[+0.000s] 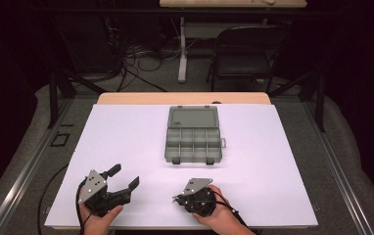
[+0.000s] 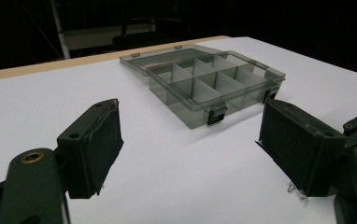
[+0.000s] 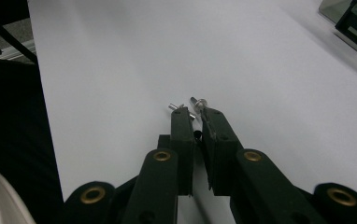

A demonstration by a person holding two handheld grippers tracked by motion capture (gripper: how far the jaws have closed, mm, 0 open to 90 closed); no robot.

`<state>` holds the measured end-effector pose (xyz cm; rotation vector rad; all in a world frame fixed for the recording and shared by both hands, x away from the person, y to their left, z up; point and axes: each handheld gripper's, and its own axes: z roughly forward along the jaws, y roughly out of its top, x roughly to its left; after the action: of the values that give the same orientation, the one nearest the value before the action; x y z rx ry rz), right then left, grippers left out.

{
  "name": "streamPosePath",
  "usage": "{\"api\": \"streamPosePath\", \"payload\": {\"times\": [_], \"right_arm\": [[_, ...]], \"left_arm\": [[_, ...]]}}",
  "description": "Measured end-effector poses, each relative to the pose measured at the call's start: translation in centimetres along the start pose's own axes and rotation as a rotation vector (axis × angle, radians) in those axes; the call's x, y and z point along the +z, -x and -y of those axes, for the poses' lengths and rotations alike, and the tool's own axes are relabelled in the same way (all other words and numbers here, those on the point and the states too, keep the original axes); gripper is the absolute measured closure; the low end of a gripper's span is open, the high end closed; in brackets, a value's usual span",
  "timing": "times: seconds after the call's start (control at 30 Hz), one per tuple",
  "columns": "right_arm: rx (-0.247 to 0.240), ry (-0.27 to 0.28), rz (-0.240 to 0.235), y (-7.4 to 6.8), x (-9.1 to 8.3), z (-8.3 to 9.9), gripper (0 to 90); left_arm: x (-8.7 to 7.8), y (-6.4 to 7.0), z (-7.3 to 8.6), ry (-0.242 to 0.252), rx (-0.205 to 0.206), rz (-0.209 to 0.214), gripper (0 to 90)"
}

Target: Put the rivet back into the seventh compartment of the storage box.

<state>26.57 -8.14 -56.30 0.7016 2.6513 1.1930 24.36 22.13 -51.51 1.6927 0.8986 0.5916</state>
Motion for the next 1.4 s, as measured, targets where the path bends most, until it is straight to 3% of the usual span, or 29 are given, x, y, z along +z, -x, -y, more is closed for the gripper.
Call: {"api": "streamPosePath", "payload": {"times": [0.4,0.43,0.93,1.4], "right_arm": [[0.001,0.026,-0.001,0.0,-0.8,-0.3,83.3],[0.004,0.048,-0.003,0.0,-0.8,-0.3,83.3],[0.011,0.092,-0.004,-0.1,-3.3,-1.5,83.3],[0.021,0.145,0.034,1.4,-6.0,-3.0,83.3]], "left_arm": [[0.0,0.0,0.0,0.005,-0.001,-0.003,20.8],[0.0,0.0,0.0,0.002,0.000,-0.003,20.8],[-0.1,0.0,0.0,0.008,0.000,-0.009,20.8],[-0.1,0.1,0.0,0.009,0.001,-0.006,20.8]]}}
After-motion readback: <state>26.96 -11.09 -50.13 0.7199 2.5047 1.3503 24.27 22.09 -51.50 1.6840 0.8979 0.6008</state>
